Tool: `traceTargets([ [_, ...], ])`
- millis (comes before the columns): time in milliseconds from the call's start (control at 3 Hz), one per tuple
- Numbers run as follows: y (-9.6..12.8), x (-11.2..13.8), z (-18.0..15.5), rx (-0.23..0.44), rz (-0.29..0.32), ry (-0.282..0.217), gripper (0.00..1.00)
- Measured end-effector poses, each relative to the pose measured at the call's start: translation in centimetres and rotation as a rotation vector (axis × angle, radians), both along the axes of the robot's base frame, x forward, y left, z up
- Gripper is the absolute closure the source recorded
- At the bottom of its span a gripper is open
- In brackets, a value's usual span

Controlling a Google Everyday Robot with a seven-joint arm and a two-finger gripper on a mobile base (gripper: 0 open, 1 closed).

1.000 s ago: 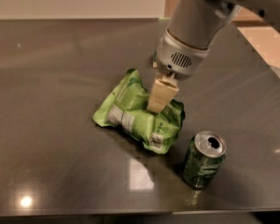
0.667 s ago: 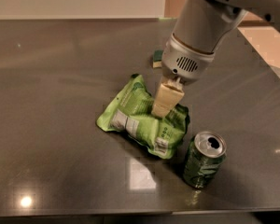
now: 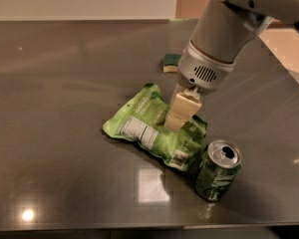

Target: Move green rice chip bag near green can

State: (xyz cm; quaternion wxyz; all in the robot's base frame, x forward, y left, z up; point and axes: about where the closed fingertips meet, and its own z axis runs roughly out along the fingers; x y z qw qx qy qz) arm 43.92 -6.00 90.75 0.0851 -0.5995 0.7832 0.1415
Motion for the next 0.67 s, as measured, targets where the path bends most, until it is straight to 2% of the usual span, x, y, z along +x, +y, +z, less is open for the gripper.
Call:
traceTargets([
  [333, 0.13, 0.10, 0.03, 0.003, -0.001, -0.007, 0.00],
  [667, 0.14, 0.10, 0.03, 0.003, -0.001, -0.007, 0.00],
])
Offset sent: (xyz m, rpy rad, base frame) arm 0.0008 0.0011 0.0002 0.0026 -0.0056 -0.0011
